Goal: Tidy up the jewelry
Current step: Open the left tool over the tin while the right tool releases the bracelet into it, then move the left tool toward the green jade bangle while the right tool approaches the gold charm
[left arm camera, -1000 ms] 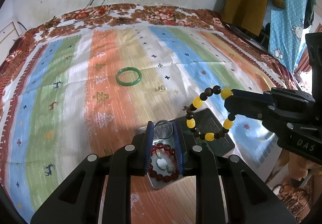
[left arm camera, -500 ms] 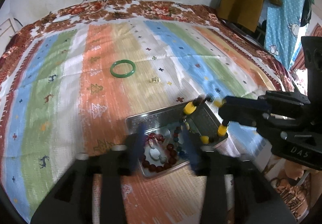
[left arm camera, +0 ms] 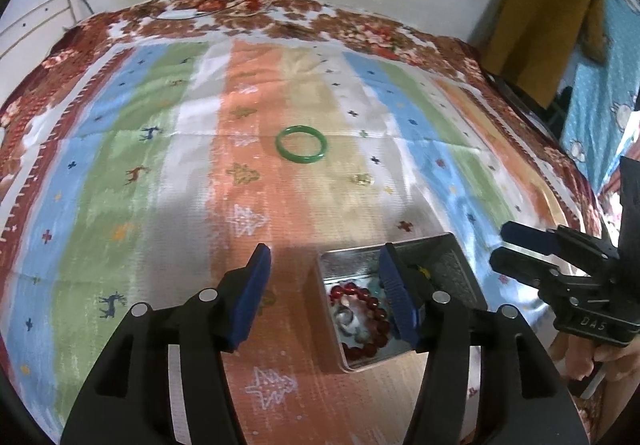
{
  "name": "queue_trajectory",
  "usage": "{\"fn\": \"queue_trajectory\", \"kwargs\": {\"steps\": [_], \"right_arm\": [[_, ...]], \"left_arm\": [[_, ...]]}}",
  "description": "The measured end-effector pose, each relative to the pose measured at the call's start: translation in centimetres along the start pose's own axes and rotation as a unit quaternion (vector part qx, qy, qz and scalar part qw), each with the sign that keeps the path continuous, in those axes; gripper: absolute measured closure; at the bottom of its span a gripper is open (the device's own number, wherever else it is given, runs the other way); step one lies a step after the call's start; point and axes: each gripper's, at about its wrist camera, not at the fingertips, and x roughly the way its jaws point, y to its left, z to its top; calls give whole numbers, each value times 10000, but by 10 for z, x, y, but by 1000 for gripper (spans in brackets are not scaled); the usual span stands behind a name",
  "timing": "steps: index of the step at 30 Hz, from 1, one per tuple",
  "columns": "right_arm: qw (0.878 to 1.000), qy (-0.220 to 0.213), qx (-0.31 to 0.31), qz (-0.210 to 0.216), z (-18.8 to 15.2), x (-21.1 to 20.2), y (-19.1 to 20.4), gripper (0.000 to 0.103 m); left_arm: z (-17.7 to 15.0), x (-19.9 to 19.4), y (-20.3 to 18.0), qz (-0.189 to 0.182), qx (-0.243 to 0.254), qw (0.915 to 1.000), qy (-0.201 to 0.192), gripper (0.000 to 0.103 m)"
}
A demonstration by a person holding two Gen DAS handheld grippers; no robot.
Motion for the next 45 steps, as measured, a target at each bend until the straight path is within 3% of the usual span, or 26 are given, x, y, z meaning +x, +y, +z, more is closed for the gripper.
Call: {"fn": "queue_trajectory", "kwargs": {"steps": [4, 9, 12, 24, 45], "right_arm": [[10000, 31, -67, -35, 3, 6, 0, 53], [9999, 113, -97, -44, 8, 17, -6, 48], [9997, 196, -85, -92, 12, 24, -11, 46], [9989, 408, -165, -146, 27, 51, -20, 44], [9974, 674, -200, -148, 57, 96, -34, 44]], "left_arm": [[2, 1, 2, 75, -23, 10000, -14, 43], [5, 2, 0, 551, 228, 9981, -177, 33], [10, 3, -3, 579, 315, 9975, -258, 27], [34, 35, 12, 551, 168, 9983, 17, 25], [70, 79, 32, 769, -19, 9969, 162, 26]]}}
